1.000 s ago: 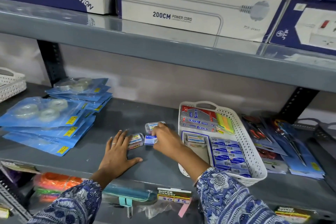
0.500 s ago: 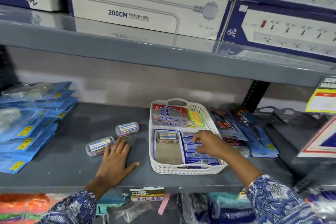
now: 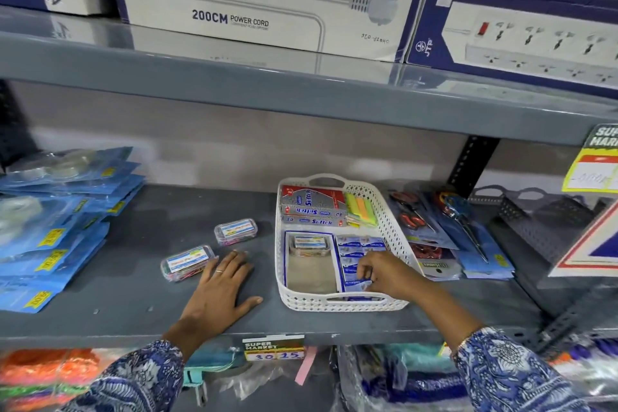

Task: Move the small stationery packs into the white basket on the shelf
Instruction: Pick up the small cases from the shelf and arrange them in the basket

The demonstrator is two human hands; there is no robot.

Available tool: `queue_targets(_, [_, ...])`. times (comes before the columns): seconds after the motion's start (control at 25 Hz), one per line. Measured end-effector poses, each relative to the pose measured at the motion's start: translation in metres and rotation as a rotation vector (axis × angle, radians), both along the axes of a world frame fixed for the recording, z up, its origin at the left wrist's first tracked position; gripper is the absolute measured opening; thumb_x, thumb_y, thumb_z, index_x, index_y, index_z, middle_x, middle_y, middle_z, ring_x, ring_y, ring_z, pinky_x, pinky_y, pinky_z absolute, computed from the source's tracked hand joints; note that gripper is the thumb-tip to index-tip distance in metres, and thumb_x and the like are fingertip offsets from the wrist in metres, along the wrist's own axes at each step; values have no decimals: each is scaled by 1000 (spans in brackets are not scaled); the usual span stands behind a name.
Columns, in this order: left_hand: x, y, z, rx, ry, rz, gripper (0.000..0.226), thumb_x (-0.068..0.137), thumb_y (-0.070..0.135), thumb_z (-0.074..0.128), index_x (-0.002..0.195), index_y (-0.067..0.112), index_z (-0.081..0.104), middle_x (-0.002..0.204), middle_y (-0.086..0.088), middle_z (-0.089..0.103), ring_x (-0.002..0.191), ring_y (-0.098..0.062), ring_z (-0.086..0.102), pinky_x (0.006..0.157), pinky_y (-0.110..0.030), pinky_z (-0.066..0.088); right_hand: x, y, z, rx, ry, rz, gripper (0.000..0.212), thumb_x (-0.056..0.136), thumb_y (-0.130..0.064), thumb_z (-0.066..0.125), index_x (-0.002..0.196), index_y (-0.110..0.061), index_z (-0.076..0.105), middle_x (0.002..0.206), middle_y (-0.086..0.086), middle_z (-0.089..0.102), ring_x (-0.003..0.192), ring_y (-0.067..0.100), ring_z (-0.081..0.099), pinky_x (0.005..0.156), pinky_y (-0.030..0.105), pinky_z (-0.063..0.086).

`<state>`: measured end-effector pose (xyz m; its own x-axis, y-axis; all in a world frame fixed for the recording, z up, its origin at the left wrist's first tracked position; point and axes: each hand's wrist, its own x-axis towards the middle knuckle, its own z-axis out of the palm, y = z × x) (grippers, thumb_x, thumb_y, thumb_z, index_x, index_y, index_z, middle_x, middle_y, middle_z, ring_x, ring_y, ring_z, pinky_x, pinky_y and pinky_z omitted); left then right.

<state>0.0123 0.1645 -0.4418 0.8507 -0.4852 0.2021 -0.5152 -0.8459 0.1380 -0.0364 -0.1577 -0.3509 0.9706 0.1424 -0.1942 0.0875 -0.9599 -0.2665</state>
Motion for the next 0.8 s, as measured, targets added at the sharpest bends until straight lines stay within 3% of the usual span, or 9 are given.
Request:
queue_targets(0.08, [0,-1,1,-29,12,-74,84,84,73,12,124,15,58,136,-7,51,126,-24,45,106,-36,28,0,1,0,-11,0,14,15,79,-1,70,85,-13,63,85,2,54,64,2,46,60,10,37])
queue_targets(0.2, [3,-2,-2,-96,28,-125,93,78,78,9,133,15,50,145,-7,39,131,-25,37,106,-39,28,-1,4,3,-45,15,-3,25,78,-5,71,72,-25,58,85,-1,57,77,13,54,72,25,48])
queue_targets(0.32, [8,-3,-5,-83,5,-136,97,74,81,7,137,17,44,149,-6,33,135,-24,31,108,-36,20,7,20,24,-29,0,-32,19,78,-15,72,78,-25,56,84,-2,57,78,16,56,70,28,43])
queue_targets(0.44, [10,-7,-4,-77,11,-130,97,72,81,8,139,20,41,151,-3,28,137,-20,25,110,-35,14,38,52,46,90,-72,11,8,80,-13,70,86,-15,67,85,2,63,84,22,63,74,31,49])
queue_targets(0.64, [13,-6,-11,-117,-54,-107,77,78,76,36,129,20,54,140,-4,46,127,-21,44,105,-42,30,115,116,45,196,-163,136,21,77,-5,70,98,-4,67,99,14,71,84,19,62,80,33,50])
queue_targets(0.8, [15,-6,-15,-105,-95,-97,71,72,73,48,122,25,58,133,0,55,118,-17,53,96,-42,42,152,151,27,91,-147,255,44,74,-8,74,116,-5,61,122,13,64,112,28,58,93,32,45])
